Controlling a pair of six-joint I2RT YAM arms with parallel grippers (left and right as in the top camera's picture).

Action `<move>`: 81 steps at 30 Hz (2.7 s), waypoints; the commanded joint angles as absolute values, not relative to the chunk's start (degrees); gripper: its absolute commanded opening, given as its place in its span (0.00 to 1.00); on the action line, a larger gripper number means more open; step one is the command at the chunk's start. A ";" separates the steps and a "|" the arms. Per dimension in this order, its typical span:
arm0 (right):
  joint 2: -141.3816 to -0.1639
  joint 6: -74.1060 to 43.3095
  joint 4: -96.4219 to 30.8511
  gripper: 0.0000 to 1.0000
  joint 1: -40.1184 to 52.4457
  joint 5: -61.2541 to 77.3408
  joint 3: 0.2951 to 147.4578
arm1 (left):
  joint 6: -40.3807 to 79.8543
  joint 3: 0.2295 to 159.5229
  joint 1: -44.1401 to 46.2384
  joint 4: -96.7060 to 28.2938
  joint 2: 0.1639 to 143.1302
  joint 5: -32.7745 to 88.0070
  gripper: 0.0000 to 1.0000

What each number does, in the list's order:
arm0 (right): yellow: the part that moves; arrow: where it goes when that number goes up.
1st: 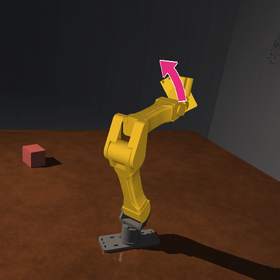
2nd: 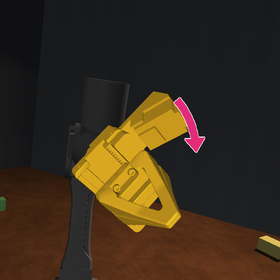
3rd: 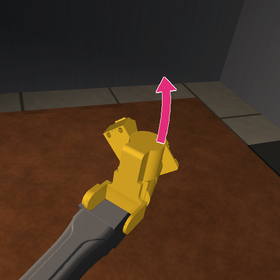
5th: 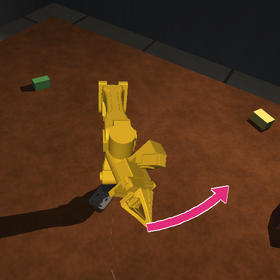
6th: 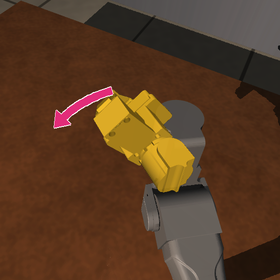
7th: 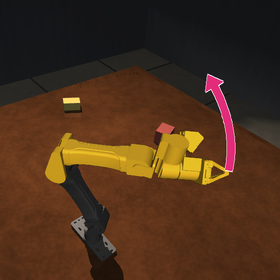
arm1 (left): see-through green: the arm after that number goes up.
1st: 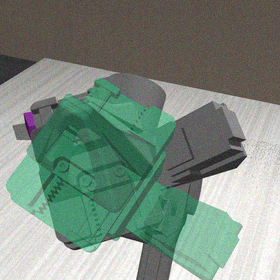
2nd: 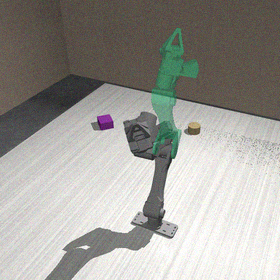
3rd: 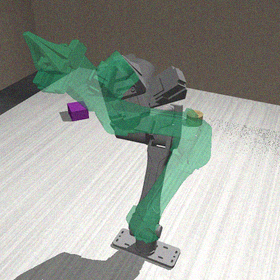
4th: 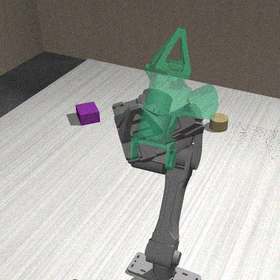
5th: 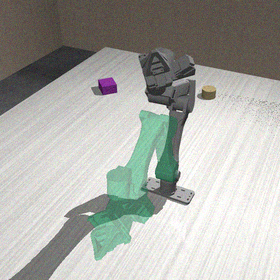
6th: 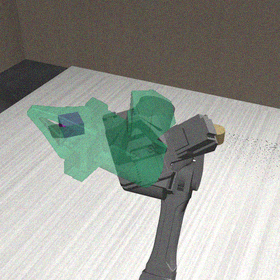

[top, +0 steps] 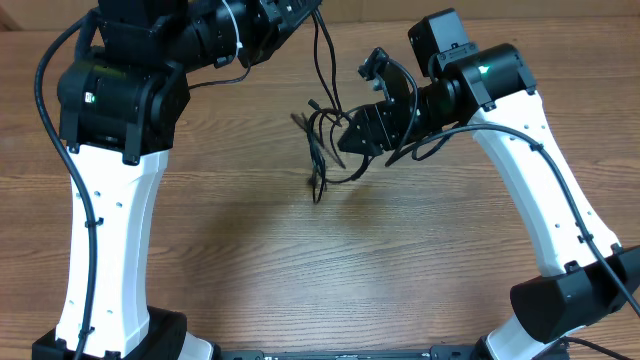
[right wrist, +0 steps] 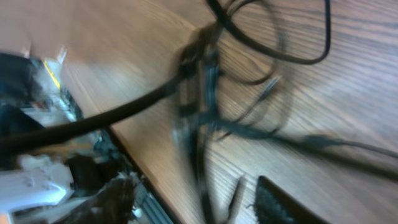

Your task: Untangle cables

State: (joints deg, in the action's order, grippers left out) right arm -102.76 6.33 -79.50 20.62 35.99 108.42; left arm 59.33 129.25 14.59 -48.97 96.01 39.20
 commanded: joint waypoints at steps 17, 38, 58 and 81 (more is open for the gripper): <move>-102.08 -21.26 -80.38 0.04 17.98 -6.37 102.19 | 55.02 129.86 -6.57 -63.07 95.57 43.18 0.04; -102.08 -31.18 -77.78 0.04 7.01 -4.95 93.71 | 41.54 129.86 -27.16 -73.65 95.57 27.49 0.04; -97.08 -15.00 -73.80 0.04 7.16 54.08 115.83 | 15.09 129.84 1.21 -84.44 96.68 32.58 0.96; -96.01 -32.21 -67.18 0.04 7.01 68.71 128.38 | -12.25 129.84 15.14 -86.13 108.25 42.63 1.00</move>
State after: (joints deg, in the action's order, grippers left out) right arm -96.47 -31.73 -67.46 7.16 65.95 127.09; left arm -3.36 129.05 15.03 -85.80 106.94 35.75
